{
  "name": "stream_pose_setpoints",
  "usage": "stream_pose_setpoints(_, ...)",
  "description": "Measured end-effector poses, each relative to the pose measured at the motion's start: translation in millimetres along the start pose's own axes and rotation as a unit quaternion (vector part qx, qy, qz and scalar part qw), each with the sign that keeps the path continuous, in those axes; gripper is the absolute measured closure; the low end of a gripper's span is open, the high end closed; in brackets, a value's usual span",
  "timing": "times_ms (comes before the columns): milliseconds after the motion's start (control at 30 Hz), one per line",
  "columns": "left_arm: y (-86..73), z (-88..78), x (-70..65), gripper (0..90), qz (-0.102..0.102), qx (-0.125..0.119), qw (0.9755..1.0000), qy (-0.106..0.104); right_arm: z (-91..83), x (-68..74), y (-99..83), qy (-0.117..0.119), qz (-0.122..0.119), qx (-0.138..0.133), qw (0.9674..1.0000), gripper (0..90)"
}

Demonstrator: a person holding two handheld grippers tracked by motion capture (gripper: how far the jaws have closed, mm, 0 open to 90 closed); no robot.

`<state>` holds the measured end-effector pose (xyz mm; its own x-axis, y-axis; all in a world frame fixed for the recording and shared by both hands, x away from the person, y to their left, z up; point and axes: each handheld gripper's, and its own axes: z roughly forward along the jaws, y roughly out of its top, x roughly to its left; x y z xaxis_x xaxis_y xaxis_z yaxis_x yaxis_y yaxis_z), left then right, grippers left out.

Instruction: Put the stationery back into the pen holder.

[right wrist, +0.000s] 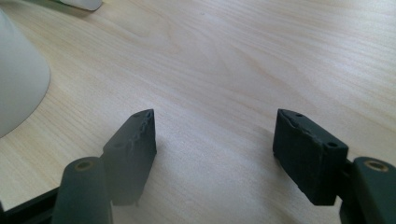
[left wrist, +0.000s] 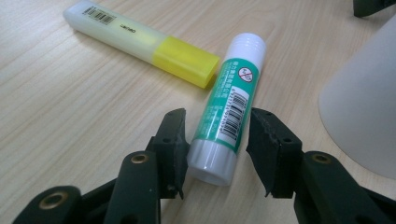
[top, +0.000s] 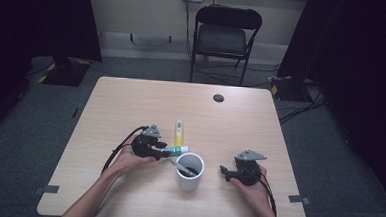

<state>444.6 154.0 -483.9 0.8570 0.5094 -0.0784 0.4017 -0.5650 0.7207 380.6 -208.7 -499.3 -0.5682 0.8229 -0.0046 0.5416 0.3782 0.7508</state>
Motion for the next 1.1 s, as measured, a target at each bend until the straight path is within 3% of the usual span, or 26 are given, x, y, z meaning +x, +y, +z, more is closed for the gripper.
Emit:
stream_pose_setpoints(267, 0.8, 1.5, -10.0, 65.3, 0.029, 0.024, 0.9992, -0.012, -1.2, 0.1, -1.1, 0.001, -0.002, -0.001, 1.0, 29.5)
stream_pose_setpoints(500, -2.2, -2.5, -17.3, 65.6, 0.03, 0.031, 0.9986, -0.03, -1.4, 0.0, -1.2, 0.001, -0.002, 0.0, 1.0, 29.5)
stream_pose_setpoints(567, -3.8, -7.6, -19.2, 65.6, 0.033, 0.047, 0.9977, -0.037, -1.4, 0.0, -1.2, 0.001, -0.002, 0.0, 1.0, 29.5)
stream_pose_setpoints(633, -8.5, -11.2, -22.1, 65.7, 0.025, 0.041, 0.9985, -0.028, -1.4, 0.1, -1.2, 0.001, -0.002, 0.0, 1.0, 29.5)
stream_pose_setpoints(733, -16.1, -22.4, -22.0, 65.7, 0.026, 0.056, 0.9979, -0.021, -1.4, 0.0, -1.2, 0.0, -0.003, 0.0, 1.0, 29.5)
stream_pose_setpoints(800, -24.2, -32.1, -22.2, 65.7, 0.011, 0.061, 0.9979, -0.021, -1.4, 0.0, -1.2, 0.0, -0.003, 0.0, 1.0, 29.5)
stream_pose_setpoints(900, -29.6, -36.6, -23.0, 65.7, 0.005, 0.05, 0.9987, -0.012, -1.4, 0.1, -1.2, 0.0, -0.002, 0.0, 1.0, 29.5)
stream_pose_setpoints(1000, -37.0, -45.7, -24.2, 65.7, 0.008, 0.06, 0.9982, -0.007, -1.4, 0.1, -1.2, 0.0, -0.002, 0.0, 1.0, 29.4)
stream_pose_setpoints(1100, -47.2, -57.9, -23.4, 65.6, -0.001, 0.059, 0.9982, -0.012, -1.4, 0.1, -1.2, 0.0, -0.002, 0.0, 1.0, 29.4)
